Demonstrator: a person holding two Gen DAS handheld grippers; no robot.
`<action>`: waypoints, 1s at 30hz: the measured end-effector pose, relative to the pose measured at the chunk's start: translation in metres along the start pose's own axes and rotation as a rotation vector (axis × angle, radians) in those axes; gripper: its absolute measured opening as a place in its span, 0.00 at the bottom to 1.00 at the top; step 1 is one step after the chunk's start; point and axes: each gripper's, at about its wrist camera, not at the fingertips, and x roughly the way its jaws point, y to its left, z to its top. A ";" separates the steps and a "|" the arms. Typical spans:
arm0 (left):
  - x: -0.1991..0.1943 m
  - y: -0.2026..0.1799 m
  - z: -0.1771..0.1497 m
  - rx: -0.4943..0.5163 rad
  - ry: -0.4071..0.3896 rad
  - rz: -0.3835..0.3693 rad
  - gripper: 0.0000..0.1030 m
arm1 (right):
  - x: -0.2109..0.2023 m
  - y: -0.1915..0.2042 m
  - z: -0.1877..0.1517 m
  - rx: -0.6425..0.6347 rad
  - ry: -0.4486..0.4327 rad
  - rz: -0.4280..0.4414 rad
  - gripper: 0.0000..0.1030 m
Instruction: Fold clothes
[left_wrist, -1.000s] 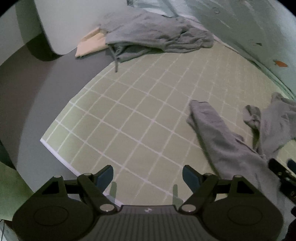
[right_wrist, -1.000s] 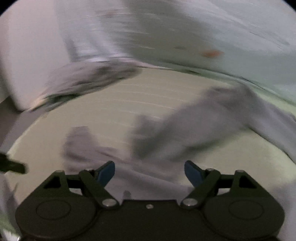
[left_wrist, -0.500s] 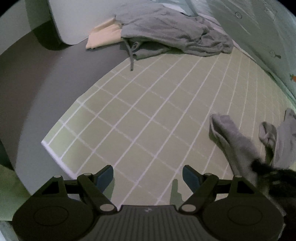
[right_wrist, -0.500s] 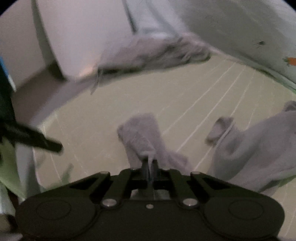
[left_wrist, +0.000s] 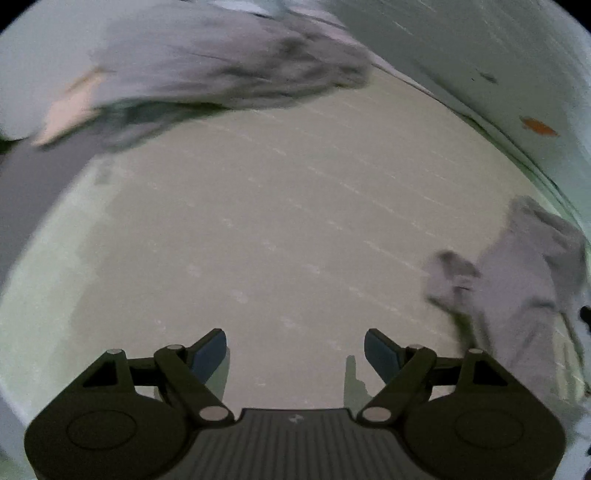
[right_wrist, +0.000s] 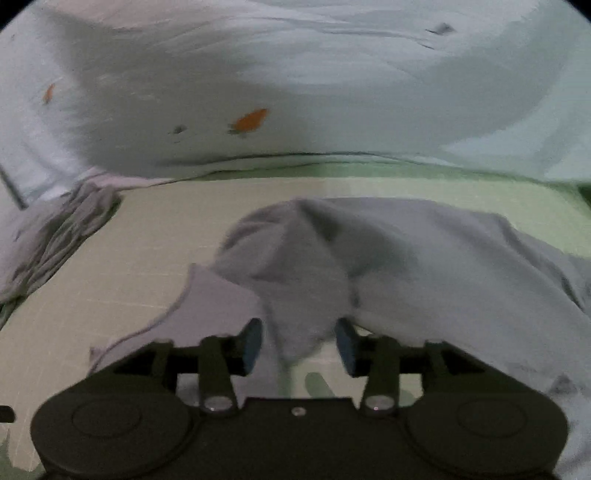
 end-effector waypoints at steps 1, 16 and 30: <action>0.006 -0.010 0.002 0.017 0.018 -0.031 0.80 | -0.002 -0.005 -0.004 0.022 0.008 -0.013 0.46; 0.032 -0.110 0.001 0.265 0.085 -0.234 0.04 | -0.023 -0.041 -0.074 0.258 0.129 -0.117 0.47; -0.084 0.074 -0.025 -0.077 -0.181 0.097 0.04 | -0.053 -0.006 -0.096 0.122 0.125 -0.148 0.47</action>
